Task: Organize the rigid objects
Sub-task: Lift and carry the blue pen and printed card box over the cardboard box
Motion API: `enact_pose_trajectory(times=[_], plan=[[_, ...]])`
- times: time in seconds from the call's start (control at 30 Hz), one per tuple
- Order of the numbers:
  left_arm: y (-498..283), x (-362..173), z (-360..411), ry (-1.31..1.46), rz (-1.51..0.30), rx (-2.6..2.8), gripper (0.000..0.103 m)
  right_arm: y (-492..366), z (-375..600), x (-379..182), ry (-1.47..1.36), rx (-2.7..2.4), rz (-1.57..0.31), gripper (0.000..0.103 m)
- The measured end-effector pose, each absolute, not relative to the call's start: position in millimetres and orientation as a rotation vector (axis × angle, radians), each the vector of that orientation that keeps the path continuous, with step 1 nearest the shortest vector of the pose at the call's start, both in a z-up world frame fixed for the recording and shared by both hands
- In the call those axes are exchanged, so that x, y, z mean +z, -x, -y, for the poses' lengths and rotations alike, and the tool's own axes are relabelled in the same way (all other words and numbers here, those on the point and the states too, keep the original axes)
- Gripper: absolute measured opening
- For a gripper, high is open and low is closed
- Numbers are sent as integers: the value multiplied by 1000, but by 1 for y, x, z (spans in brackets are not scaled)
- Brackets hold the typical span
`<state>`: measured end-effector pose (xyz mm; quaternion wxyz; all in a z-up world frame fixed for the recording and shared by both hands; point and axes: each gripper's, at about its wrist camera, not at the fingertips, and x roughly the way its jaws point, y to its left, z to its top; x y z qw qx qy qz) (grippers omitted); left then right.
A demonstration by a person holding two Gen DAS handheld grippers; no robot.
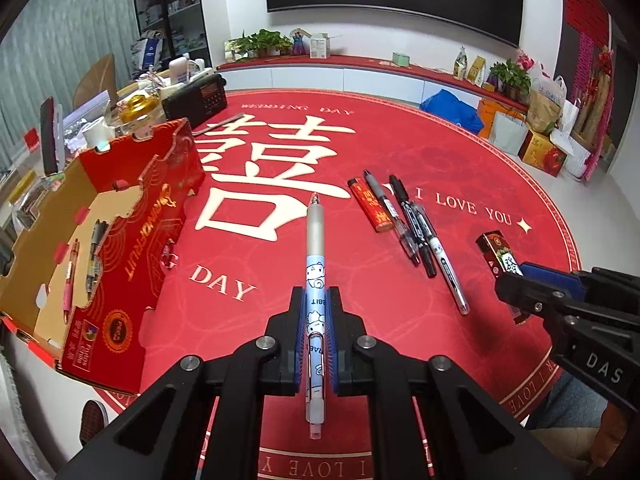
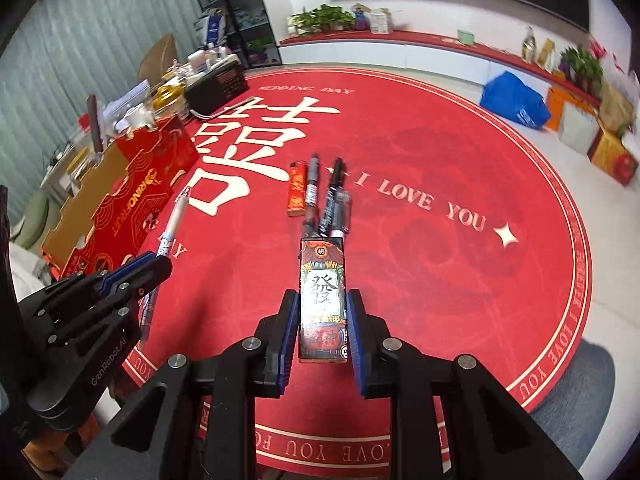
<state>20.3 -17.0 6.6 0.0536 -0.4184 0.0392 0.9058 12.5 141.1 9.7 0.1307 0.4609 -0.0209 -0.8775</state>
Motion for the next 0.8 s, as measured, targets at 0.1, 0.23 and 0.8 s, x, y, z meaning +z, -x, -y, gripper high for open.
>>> enact_pose_trajectory(times=[0.1, 0.23, 0.8], plan=[[-20, 13, 24, 1249, -98, 2773, 10, -9, -132, 19, -1314, -2544, 28, 25], [-21, 27, 36, 1206, -69, 2811, 10, -2, -116, 34, -1271, -2537, -22, 25], [-10, 80, 190, 1149, 73, 3191, 10, 42, 42, 84, -1058, -2292, -168, 25]])
